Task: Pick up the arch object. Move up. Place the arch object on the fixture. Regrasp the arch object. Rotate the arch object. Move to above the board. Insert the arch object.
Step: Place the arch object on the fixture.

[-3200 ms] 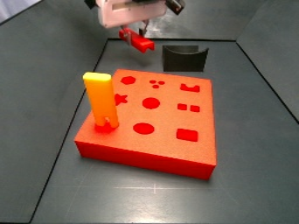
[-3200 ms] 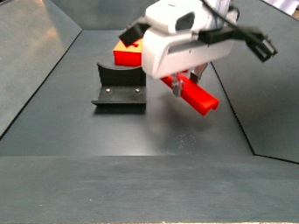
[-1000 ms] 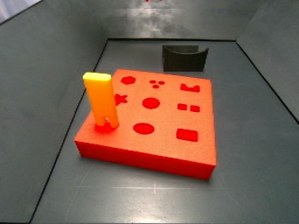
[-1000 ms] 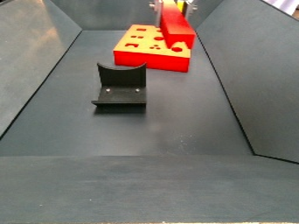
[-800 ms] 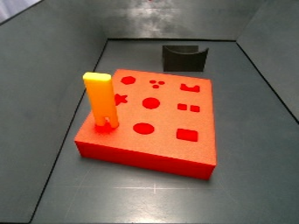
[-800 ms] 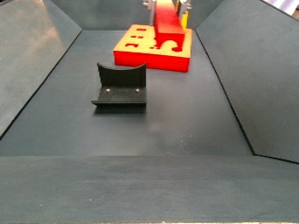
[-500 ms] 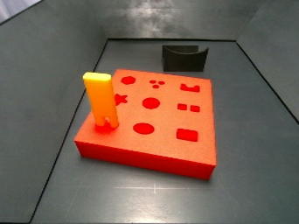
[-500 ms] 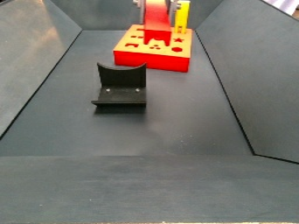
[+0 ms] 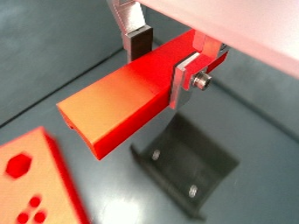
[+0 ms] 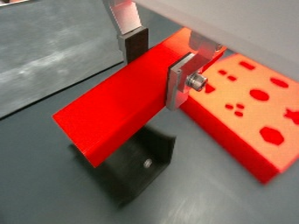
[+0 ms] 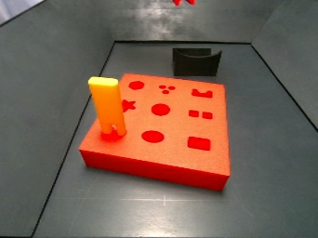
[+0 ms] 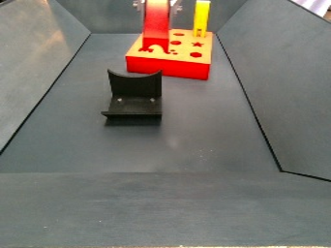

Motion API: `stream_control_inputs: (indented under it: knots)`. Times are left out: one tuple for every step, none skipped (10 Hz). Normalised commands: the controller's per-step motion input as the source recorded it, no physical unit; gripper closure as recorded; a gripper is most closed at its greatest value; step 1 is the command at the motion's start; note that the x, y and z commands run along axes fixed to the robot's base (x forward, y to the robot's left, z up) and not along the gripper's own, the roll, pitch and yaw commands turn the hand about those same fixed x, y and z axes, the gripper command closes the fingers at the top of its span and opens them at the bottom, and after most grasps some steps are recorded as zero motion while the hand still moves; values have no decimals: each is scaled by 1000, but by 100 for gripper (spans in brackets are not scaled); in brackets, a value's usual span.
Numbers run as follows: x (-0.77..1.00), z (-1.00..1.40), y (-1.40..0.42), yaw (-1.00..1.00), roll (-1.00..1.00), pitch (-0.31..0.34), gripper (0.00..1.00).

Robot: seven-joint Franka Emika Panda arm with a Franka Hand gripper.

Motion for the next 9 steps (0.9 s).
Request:
stream_control_inputs:
  knots:
    - [774,-81,-119,-50,-1000,88,100]
    - [695,-19,-12,-60,-1000,103,100]
    - [617,-12,16,-69,-1000,114,100]
    - [549,-29,26,-79,-1000,116,100]
    - [483,-29,31,-93,-1000,118,100]
    - [389,-20,41,-116,-1000,124,100]
    - [320,-20,45,-137,-1000,129,100]
    - [232,-22,48,-141,-811,111,100]
    - [168,-22,48,-138,-643,91,100]
